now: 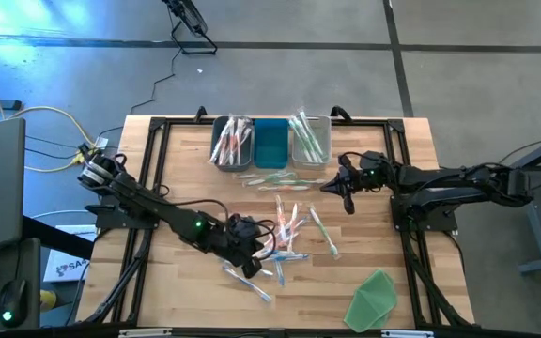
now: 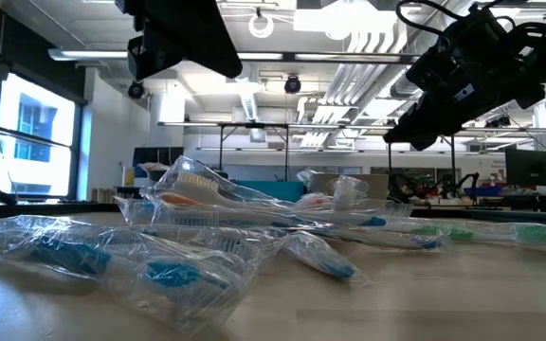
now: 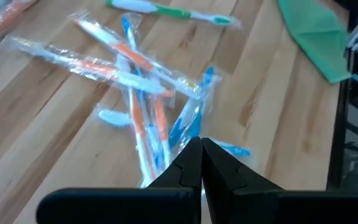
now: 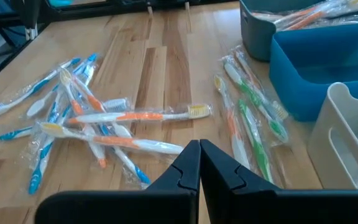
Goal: Pick & Place Toothbrushes
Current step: Put the orange toothbrush into the dark blue bin
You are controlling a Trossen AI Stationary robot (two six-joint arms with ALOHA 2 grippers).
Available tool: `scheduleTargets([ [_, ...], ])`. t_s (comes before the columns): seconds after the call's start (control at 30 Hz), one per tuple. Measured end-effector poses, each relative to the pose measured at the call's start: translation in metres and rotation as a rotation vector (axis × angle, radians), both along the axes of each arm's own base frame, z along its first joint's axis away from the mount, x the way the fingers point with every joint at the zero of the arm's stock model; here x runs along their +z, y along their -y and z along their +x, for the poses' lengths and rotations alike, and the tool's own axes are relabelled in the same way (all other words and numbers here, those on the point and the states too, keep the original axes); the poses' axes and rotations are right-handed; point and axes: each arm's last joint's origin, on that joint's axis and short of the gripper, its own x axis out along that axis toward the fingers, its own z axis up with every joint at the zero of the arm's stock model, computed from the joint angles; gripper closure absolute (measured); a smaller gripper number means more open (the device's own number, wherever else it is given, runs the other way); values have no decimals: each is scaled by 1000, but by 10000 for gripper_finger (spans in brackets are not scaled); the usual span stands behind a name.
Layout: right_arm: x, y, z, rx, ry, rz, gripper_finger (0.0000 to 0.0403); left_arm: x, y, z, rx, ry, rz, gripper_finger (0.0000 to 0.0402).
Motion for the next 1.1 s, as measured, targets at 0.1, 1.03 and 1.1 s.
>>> scheduleTargets([
  [0.1,0,0,0,1,0,0,401,1,1,1,-2,14,-9,402],
  [1.03,0,1,0,-14,-2,-29,401,-25,1,19,-36,-28,-15,400],
  [1.1,0,1,0,-13,-3,-31,401,-25,0,19,-35,-30,-13,399],
])
